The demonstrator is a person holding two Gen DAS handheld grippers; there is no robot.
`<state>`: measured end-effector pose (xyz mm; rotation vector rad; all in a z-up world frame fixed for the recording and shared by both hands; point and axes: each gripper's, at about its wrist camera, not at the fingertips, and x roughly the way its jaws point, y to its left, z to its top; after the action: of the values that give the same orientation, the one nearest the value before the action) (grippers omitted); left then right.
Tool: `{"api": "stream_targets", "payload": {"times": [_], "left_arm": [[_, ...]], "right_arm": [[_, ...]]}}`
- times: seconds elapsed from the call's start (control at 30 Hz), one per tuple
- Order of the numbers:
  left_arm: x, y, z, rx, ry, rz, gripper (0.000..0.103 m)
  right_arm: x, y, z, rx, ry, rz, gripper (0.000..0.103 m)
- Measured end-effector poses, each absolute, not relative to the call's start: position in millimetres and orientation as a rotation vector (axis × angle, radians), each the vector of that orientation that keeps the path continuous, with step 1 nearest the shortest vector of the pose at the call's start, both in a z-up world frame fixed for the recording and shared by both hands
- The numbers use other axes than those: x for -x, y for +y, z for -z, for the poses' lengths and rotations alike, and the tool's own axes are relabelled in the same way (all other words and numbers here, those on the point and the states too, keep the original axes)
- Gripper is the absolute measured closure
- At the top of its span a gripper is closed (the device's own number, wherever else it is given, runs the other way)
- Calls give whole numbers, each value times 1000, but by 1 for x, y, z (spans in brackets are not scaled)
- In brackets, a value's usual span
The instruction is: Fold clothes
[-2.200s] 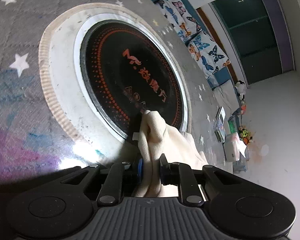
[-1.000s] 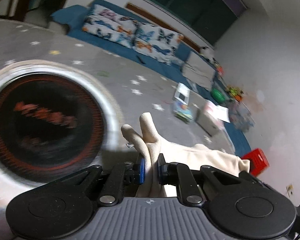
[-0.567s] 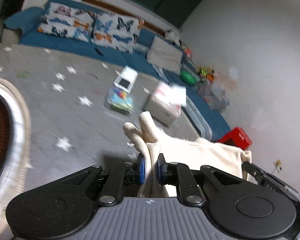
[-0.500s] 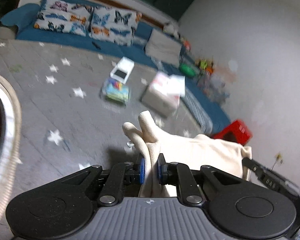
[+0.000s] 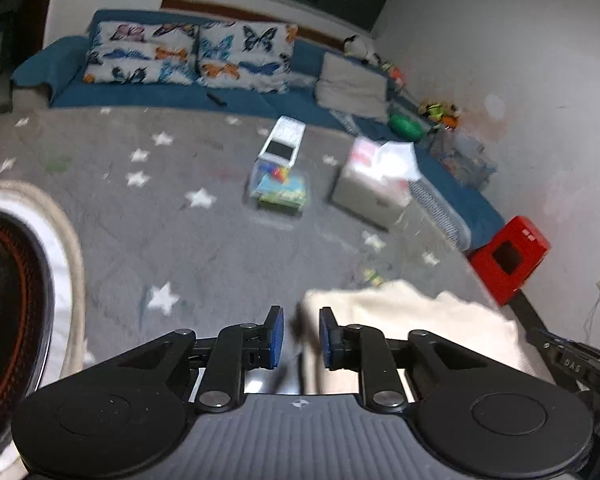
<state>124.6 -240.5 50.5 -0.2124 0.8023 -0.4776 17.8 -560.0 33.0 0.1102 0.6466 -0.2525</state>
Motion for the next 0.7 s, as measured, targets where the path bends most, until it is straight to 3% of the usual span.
{"api": "stream_targets", "payload": {"times": [0.37,0.5,0.7], "left_arm": [[-129,-306,-44,155,814,649,83],[-136,-324,-37,142,820,681,83],[-147,-344,-26,112,836,685,83]], "right_arm": [[-48,-530,-28,-121,651,130,89],[-55,-521,-27,-97,649,105,80],[-70,-516,-16,-92,670,91,79]]}}
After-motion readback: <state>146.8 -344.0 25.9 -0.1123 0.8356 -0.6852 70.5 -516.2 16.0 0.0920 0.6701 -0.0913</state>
